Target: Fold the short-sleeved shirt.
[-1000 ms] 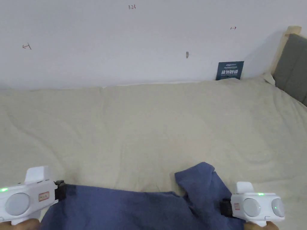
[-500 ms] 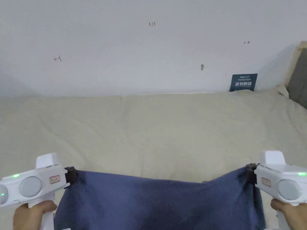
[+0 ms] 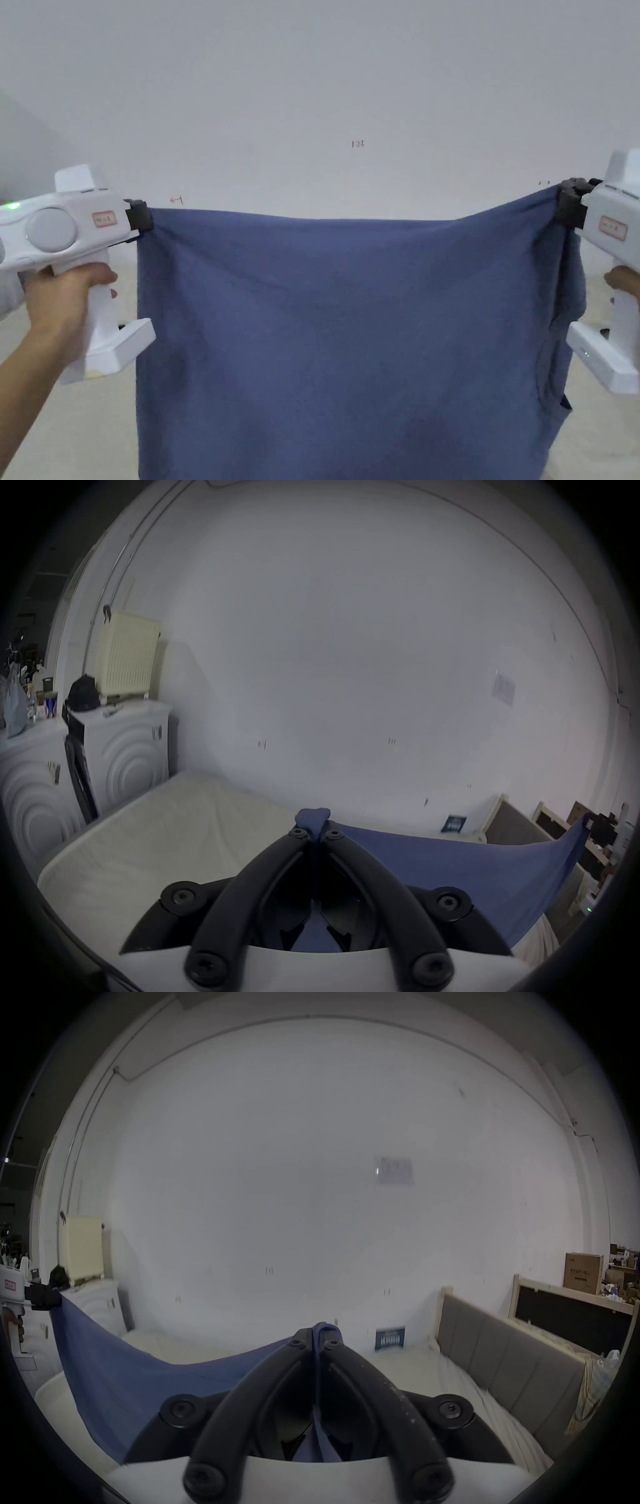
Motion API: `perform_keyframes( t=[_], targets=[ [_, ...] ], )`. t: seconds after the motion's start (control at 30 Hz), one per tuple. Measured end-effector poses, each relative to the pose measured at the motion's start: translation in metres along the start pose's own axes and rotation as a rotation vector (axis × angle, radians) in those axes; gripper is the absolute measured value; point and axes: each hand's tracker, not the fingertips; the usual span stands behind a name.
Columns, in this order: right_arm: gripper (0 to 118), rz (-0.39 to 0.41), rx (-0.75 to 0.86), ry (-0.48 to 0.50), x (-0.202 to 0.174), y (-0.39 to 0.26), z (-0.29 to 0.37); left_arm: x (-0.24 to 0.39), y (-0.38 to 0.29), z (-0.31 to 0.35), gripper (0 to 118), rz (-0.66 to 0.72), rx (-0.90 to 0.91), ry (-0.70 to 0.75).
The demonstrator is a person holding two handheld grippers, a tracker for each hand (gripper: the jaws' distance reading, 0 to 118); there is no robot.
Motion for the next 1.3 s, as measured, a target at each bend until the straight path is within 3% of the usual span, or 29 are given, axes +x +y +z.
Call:
perform_keyframes(
  t=[0.17,0.33,0.7,0.83,1.0,1.3],
  targets=[
    [5,-0.048,0.063,0.018,0.007,0.046,-0.017,0.013,0.043,-0.013,3,-0.016,0.065,0.003],
    [5,-0.047,0.079,0.011,0.013,0.042,-0.037,0.022,0.043,-0.039,3,-0.027,0.078,-0.006],
    [5,-0.019,-0.138,0.008,0.027,-0.101,-0.09,0.009,-0.086,-0.129,3,-0.099,-0.107,0.039],
    [5,-0.05,-0.251,0.012,0.031,-0.164,-0.094,-0.005,-0.146,-0.135,3,-0.074,-0.189,0.036],
    [5,-0.076,-0.364,0.027,0.032,-0.228,-0.064,-0.025,-0.211,-0.108,3,-0.08,-0.288,0.036],
    [5,-0.151,-0.54,0.076,0.041,-0.306,0.06,-0.076,-0.31,-0.001,3,-0.092,-0.474,0.069]
  ],
)
